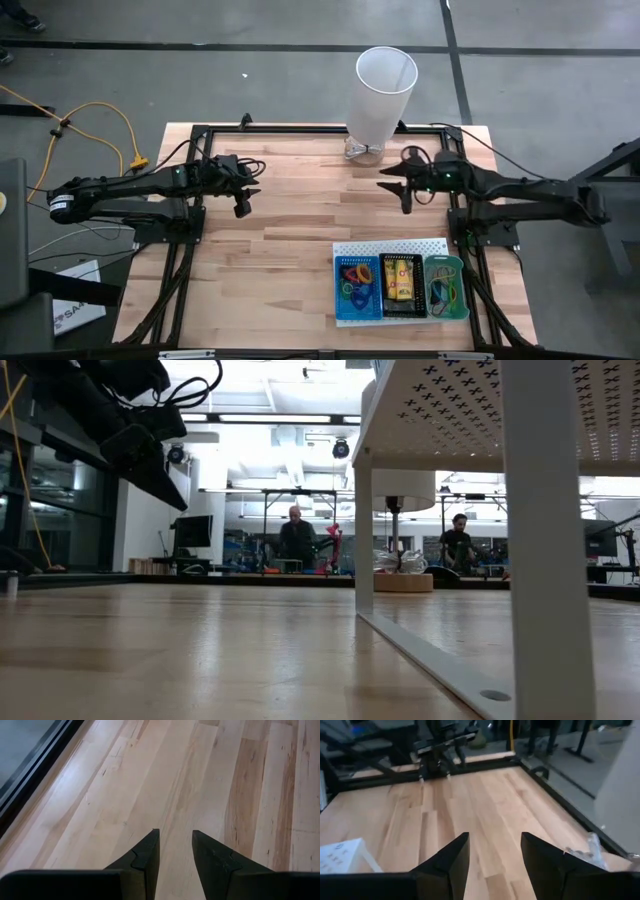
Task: Pick & Place Office Desk Supplies
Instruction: Return to Home Position
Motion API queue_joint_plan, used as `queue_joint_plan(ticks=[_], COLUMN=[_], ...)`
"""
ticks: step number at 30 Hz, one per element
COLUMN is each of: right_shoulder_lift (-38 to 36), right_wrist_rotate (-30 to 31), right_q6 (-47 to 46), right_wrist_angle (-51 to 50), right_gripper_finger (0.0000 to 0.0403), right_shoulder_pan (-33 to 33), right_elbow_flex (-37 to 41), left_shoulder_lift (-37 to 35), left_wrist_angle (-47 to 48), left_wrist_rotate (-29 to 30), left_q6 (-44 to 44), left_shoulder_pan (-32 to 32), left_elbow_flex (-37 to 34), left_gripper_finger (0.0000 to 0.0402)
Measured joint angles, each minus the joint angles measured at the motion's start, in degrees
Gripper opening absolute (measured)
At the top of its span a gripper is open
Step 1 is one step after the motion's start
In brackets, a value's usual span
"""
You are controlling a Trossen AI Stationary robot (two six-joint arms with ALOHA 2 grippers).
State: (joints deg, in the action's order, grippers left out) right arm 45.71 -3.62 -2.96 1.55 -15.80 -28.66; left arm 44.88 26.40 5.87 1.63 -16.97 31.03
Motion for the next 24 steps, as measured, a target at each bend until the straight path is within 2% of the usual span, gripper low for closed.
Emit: queue_joint_plan(ticks=[5, 11, 17, 24], right_shoulder_lift=[-3.86, -4.94, -6.97, -16.29], right_wrist_rotate=[4.16, 13.93, 14.78, 19.15], right_q6=[-0.22, -1.95, -1.95, -3.48], right_wrist_angle=[3.31, 3.14, 3.68, 0.85], right_gripper_finger=[0.0166, 0.0166, 0.0166, 0.0166], right_shoulder_pan=[0.16, 0.16, 1.12, 3.27], right_elbow_flex=[4.28, 6.37, 8.70, 12.60], left_shoulder_lift=[-0.01, 0.00, 0.00, 0.00], left_wrist_angle=[-0.02, -0.06, -0.05, -0.07], left_wrist_rotate=[0.00, 0.00, 0.00, 0.00], left_q6=[0.19, 0.17, 0.15, 0.19], left_shoulder_pan=[0.00, 0.00, 0.00, 0.00], left_elbow_flex=[0.00, 0.00, 0.00, 0.00], left_gripper_finger=[0.0108, 0.0108, 0.0108, 0.0108])
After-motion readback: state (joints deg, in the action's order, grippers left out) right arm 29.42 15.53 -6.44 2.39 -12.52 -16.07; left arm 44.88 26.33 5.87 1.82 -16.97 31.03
